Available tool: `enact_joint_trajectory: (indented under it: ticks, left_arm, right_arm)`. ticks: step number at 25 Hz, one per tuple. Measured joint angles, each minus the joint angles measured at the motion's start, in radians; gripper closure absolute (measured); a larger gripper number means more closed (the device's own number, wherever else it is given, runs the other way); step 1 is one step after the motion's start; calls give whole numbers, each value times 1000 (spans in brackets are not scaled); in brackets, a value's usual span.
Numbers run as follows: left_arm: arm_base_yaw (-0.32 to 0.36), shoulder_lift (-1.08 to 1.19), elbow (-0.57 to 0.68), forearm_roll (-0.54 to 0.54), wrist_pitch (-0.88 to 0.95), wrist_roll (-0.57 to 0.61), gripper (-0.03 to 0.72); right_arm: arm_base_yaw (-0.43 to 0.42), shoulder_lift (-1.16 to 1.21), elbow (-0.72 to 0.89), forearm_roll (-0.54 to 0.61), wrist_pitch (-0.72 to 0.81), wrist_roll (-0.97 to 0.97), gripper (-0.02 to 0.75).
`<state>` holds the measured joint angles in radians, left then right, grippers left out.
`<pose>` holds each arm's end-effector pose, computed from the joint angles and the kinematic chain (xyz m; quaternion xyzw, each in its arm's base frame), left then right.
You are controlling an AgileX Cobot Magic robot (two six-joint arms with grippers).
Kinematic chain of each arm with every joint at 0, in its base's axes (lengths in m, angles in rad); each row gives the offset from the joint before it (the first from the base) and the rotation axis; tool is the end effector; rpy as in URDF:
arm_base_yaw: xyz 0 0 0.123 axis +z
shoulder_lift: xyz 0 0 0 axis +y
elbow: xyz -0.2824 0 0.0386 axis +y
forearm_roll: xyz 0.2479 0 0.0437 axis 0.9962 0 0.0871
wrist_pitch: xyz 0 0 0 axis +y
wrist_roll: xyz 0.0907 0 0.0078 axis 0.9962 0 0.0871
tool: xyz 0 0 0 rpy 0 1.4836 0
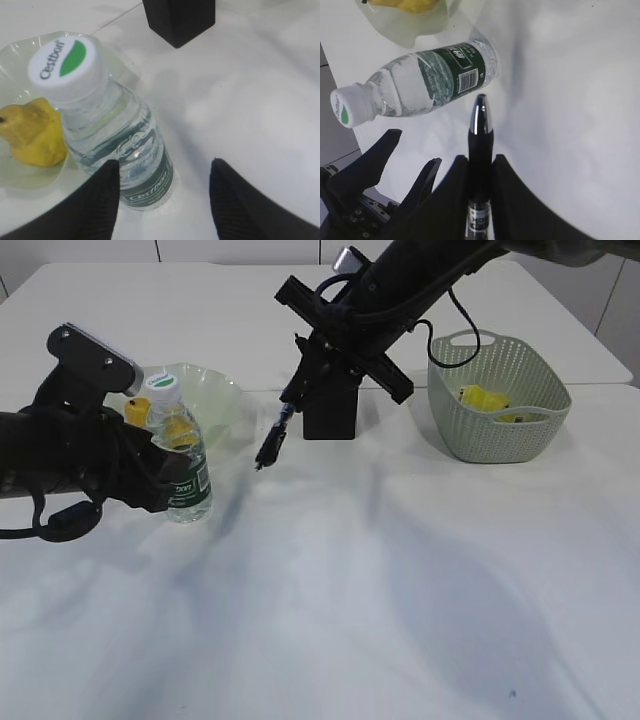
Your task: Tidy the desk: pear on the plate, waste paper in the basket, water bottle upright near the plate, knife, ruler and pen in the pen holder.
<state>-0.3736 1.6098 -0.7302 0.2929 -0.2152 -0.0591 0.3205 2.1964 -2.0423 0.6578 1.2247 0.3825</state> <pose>0.2930 -0.1209 0.1902 0.2746 0.8370 -0.0616 0.4692 0.4338 0.1992 0.2647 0.0952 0.9347 0.3422 0.0148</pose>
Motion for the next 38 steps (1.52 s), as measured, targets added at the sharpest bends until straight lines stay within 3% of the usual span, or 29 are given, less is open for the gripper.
enact_joint_trajectory:
  ticks: [8, 16, 38]
  left_arm:
    - [-7, 0, 0, -7, 23, 0, 272]
    - [-84, 0, 0, -26, 74, 0, 272]
    - [-89, -270, 0, -79, 347, 0, 279]
  right_arm:
    - [0, 0, 0, 4, 0, 0, 651]
    - [0, 0, 0, 4, 0, -2, 651]
    - [0, 0, 0, 24, 2, -23, 650]
